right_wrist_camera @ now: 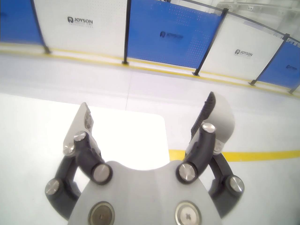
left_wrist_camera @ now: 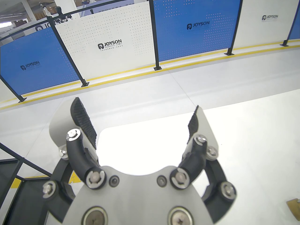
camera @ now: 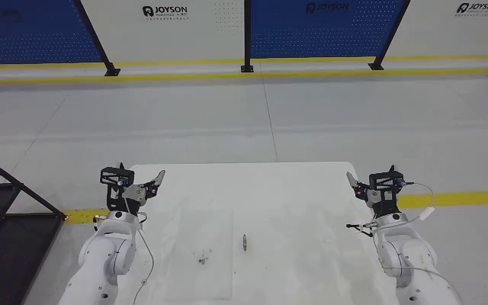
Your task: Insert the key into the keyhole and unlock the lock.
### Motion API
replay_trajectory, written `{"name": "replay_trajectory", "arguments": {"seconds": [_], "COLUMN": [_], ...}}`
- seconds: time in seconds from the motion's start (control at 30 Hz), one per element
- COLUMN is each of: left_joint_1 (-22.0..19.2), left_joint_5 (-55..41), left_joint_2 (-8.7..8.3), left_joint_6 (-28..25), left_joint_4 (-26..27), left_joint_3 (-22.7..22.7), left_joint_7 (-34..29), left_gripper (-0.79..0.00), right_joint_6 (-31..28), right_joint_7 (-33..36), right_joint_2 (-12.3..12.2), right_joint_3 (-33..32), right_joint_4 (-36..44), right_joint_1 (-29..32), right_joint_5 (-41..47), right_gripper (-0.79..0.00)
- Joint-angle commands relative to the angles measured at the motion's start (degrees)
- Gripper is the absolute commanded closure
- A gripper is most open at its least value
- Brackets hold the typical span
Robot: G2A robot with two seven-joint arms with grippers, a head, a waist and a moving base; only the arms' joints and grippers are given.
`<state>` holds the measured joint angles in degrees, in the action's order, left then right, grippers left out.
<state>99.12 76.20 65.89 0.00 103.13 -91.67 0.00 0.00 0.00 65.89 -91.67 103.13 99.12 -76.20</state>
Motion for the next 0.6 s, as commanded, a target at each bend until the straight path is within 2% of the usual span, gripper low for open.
{"name": "replay_trajectory", "arguments": {"seconds": [0.0, 0.4, 0.57], "left_joint_1": [0.00, -0.05, 5.77], "left_joint_5": [0.00, -0.08, 2.33], "left_joint_2": [0.00, 0.05, -0.02], "left_joint_6": [0.00, 0.05, -3.59], "left_joint_4": [0.00, -0.03, 3.77], "left_joint_3": [0.00, -0.03, 0.82], "left_joint_7": [0.00, -0.30, 1.19], "left_gripper": [-0.784, -0.785, -0.785], "right_joint_6": [0.00, 0.00, 0.00], "right_joint_7": [0.00, 0.00, 0.00], "right_joint_2": [0.00, 0.00, 0.00], "right_joint_3": [0.00, 0.00, 0.00], "right_joint_4": [0.00, 0.00, 0.00], "right_joint_1": [0.00, 0.00, 0.00], "right_joint_5": [0.00, 0.00, 0.00], "right_gripper": [-0.784, -0.785, -0.785]}}
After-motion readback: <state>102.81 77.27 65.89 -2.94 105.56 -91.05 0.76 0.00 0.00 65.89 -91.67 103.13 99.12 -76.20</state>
